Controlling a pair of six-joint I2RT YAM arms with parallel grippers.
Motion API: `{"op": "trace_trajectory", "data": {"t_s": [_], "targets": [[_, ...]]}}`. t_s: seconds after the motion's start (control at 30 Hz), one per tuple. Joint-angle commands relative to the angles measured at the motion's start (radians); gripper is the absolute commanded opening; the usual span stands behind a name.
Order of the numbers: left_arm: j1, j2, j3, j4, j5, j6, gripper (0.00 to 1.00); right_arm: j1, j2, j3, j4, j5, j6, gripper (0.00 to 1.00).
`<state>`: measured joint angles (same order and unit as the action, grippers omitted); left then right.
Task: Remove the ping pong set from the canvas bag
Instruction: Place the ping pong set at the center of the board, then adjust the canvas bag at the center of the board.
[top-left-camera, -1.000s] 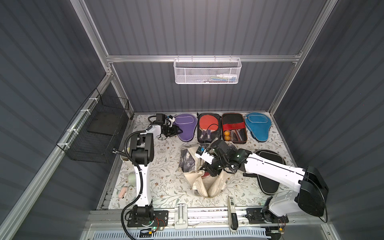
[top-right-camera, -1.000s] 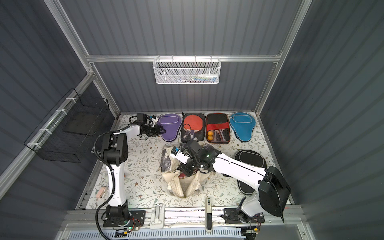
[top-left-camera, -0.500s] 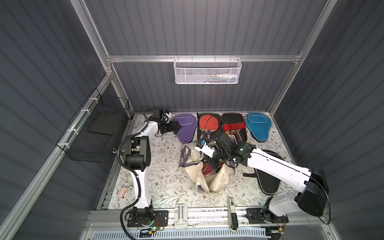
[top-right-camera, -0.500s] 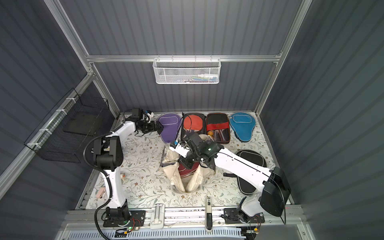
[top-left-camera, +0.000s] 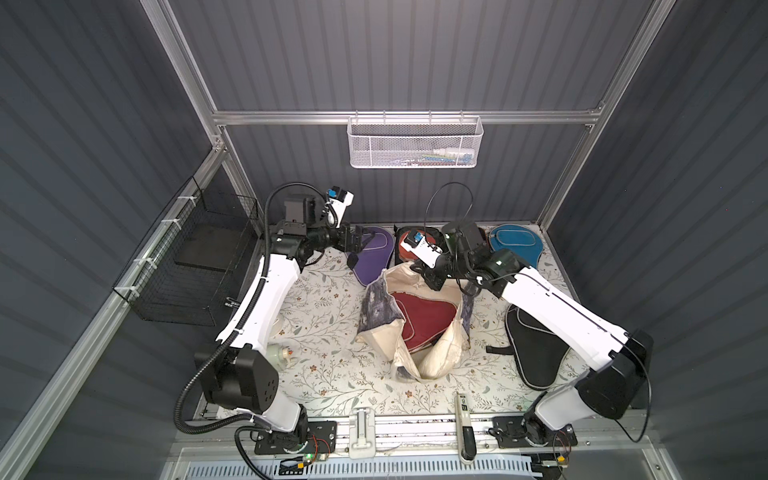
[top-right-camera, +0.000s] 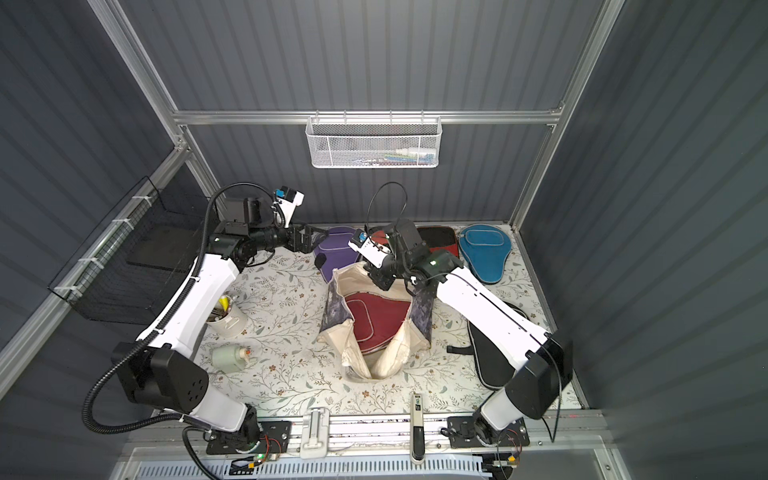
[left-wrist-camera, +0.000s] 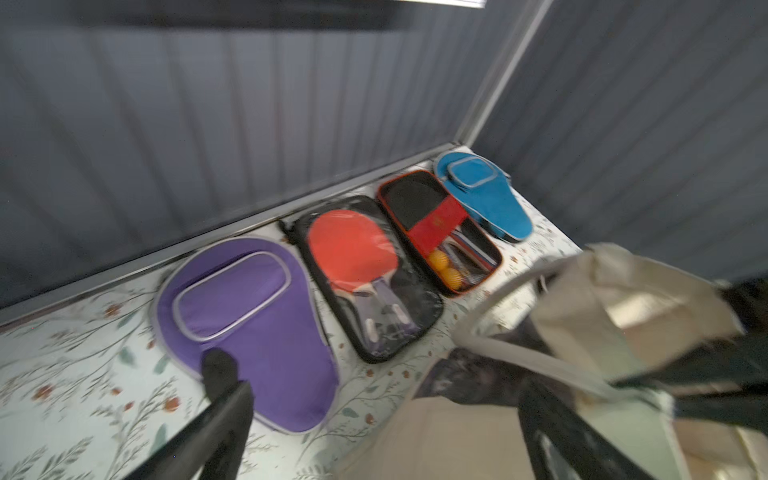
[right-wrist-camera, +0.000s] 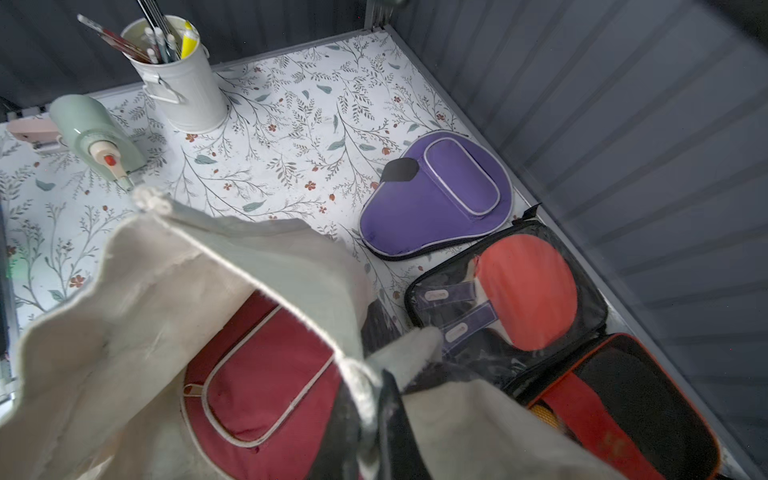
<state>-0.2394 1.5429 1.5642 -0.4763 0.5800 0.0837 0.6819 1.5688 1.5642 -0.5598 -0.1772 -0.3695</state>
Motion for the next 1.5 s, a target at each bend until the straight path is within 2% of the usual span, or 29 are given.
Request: {"op": "trace_trajectory", "data": {"t_s": [0.0, 0.17, 0.3, 0.53, 0.63, 0.73, 0.87, 0.97, 1.03, 1.1, 1.13, 1.2, 1.23, 1.27, 1.33, 1.4, 1.47], "targets": [[-0.013, -0.021, -0.041, -0.054, 0.117, 0.085, 1.00, -0.003, 0.051, 0.092, -0.012, 0.014, -0.047, 0.00], [-0.047, -0.038, -0.045, -0.071, 0.138, 0.098, 1.00, -0.003, 0.108, 0.193, -0.035, 0.005, -0.052, 0.00], [-0.058, -0.036, -0.034, -0.105, 0.140, 0.112, 1.00, -0.003, 0.121, 0.229, -0.047, 0.012, -0.060, 0.00], [-0.082, -0.060, -0.030, -0.107, 0.229, 0.122, 1.00, -0.003, 0.168, 0.304, -0.096, 0.030, -0.083, 0.00], [-0.096, -0.057, -0.021, -0.133, 0.224, 0.133, 1.00, -0.003, 0.181, 0.326, -0.104, 0.028, -0.086, 0.00], [-0.123, -0.038, -0.013, -0.176, 0.143, 0.148, 1.00, -0.003, 0.185, 0.346, -0.114, 0.024, -0.082, 0.00], [-0.135, 0.018, -0.009, -0.217, -0.023, 0.140, 1.00, -0.002, 0.164, 0.353, -0.116, 0.018, -0.084, 0.01], [-0.138, 0.046, 0.002, -0.224, -0.074, 0.129, 0.98, 0.000, 0.144, 0.353, -0.127, 0.015, -0.088, 0.02], [-0.139, 0.049, 0.003, -0.207, -0.073, 0.119, 0.90, 0.003, 0.133, 0.351, -0.139, 0.012, -0.090, 0.04], [-0.140, 0.046, 0.006, -0.196, -0.069, 0.114, 0.75, 0.008, 0.122, 0.343, -0.145, 0.017, -0.093, 0.05], [-0.141, 0.045, 0.008, -0.193, -0.065, 0.112, 0.61, 0.009, 0.112, 0.333, -0.146, 0.019, -0.094, 0.07], [-0.141, 0.042, 0.012, -0.188, -0.059, 0.113, 0.21, 0.012, 0.089, 0.308, -0.149, 0.020, -0.093, 0.12], [-0.141, 0.038, 0.011, -0.187, -0.058, 0.111, 0.05, 0.012, 0.072, 0.290, -0.147, 0.021, -0.091, 0.17], [-0.141, 0.034, 0.010, -0.183, -0.060, 0.109, 0.00, 0.012, 0.051, 0.272, -0.144, 0.023, -0.090, 0.24], [-0.141, 0.021, 0.005, -0.177, -0.056, 0.105, 0.00, 0.015, -0.007, 0.215, -0.135, 0.031, -0.082, 0.48], [-0.141, 0.010, 0.008, -0.177, -0.048, 0.099, 0.00, 0.021, -0.071, 0.145, -0.129, 0.023, -0.079, 0.61], [-0.141, 0.003, 0.018, -0.183, -0.031, 0.092, 0.00, 0.040, -0.139, 0.070, -0.127, -0.001, -0.078, 0.68]]}}
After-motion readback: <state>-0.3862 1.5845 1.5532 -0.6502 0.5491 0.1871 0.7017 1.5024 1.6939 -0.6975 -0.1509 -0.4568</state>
